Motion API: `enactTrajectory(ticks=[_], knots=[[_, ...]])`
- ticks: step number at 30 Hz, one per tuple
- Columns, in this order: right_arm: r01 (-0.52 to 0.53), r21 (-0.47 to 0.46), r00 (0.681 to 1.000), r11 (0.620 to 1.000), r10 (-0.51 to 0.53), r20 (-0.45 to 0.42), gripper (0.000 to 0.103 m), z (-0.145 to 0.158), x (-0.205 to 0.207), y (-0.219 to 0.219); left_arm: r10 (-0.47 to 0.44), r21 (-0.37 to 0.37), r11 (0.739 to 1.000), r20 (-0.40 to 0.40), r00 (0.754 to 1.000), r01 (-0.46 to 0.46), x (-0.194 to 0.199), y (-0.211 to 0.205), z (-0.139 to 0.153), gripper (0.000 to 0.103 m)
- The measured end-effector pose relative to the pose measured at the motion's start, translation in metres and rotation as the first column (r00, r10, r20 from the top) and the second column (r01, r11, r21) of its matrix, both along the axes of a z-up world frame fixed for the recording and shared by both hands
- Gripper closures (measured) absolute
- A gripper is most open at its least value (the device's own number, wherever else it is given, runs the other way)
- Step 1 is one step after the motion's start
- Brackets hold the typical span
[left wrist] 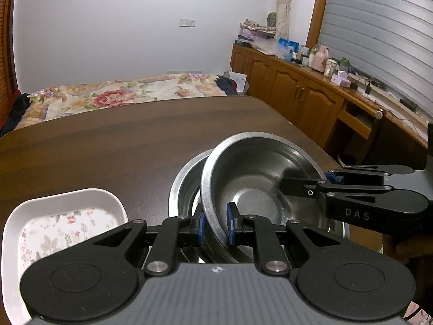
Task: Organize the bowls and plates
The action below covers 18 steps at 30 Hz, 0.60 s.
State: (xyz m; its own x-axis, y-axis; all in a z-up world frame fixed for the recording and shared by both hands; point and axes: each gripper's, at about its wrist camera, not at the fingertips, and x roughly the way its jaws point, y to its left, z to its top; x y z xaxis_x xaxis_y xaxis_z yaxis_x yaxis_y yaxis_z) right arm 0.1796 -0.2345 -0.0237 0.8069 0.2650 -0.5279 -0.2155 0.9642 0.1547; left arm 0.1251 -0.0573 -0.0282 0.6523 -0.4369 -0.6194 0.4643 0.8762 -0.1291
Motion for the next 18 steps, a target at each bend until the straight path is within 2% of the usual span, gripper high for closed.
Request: enactTrajectory(ticks=[12, 18], knots=[[0.002, -0.080, 0.999, 0.997, 0.001, 0.035, 0.085, -0.0030, -0.0030, 0.0072, 0.011, 0.023, 1.000, 0.018, 1.000, -0.011, 0.0001, 0.0002, -0.0052, 0.085], [0.003, -0.111, 0.998, 0.994, 0.004, 0.056, 0.085, -0.0045, -0.0036, 0.0093, 0.005, -0.012, 1.000, 0.018, 1.000, -0.005, -0.0011, 0.0071, -0.0044, 0.085]])
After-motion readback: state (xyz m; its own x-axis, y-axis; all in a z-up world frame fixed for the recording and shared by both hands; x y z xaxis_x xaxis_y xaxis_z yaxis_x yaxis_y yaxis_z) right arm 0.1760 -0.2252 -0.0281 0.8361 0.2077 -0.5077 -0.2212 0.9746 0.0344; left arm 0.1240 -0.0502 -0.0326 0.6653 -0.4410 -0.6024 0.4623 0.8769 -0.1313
